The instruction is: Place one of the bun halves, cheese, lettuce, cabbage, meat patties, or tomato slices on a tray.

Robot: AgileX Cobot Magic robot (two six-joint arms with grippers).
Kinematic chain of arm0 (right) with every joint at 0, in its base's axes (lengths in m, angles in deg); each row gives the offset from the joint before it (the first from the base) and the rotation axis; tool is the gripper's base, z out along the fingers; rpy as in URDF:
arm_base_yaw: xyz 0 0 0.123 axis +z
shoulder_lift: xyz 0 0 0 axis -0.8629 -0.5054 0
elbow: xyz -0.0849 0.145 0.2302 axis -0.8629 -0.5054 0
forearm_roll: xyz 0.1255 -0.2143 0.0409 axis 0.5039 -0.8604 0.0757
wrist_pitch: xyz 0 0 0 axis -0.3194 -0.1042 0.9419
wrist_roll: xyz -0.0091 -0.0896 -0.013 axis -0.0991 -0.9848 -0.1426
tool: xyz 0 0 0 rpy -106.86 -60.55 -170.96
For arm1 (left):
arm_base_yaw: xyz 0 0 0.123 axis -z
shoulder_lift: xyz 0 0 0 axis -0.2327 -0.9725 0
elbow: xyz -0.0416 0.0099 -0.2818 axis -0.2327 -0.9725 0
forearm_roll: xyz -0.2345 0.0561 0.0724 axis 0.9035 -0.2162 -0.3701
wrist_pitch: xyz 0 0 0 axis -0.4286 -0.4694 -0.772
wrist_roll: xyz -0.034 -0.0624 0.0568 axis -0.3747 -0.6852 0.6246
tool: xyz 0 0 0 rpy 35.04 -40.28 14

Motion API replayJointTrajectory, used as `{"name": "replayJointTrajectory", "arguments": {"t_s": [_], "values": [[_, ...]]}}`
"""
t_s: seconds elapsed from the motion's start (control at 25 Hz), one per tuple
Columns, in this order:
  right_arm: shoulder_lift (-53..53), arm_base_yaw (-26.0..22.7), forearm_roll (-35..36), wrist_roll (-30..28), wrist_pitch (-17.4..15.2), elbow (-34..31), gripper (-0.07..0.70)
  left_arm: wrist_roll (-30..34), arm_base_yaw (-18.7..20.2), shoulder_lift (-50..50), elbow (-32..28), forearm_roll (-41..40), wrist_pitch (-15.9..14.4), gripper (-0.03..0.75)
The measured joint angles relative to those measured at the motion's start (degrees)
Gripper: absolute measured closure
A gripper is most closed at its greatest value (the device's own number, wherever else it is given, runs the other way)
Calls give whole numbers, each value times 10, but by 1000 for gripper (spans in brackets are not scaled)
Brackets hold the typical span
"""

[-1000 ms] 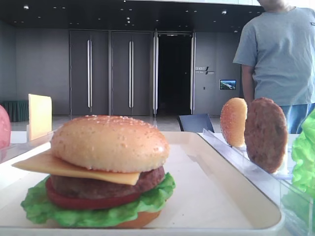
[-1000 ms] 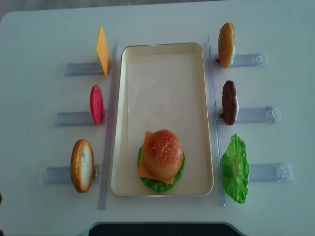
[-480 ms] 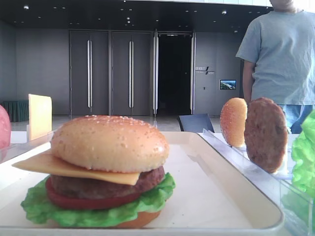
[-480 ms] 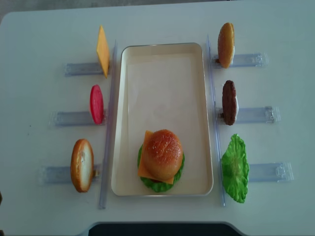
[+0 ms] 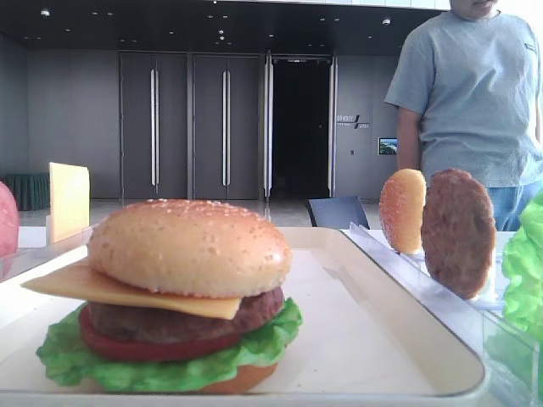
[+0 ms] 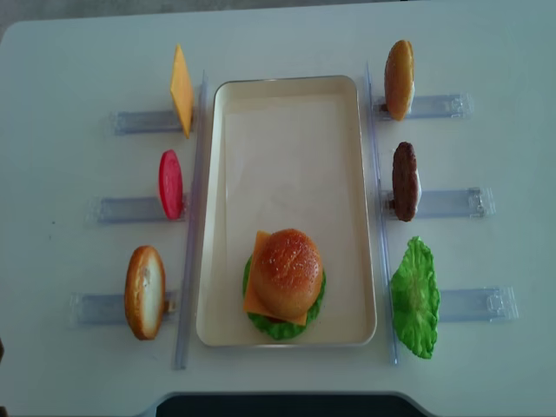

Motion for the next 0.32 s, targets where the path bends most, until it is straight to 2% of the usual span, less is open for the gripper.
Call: {"name": "replayJointTrajectory", "arguments": {"t_s": [0.32], "values": [[0, 0, 0, 0, 4, 0, 321, 0, 0, 0, 0, 0, 0, 433]]}}
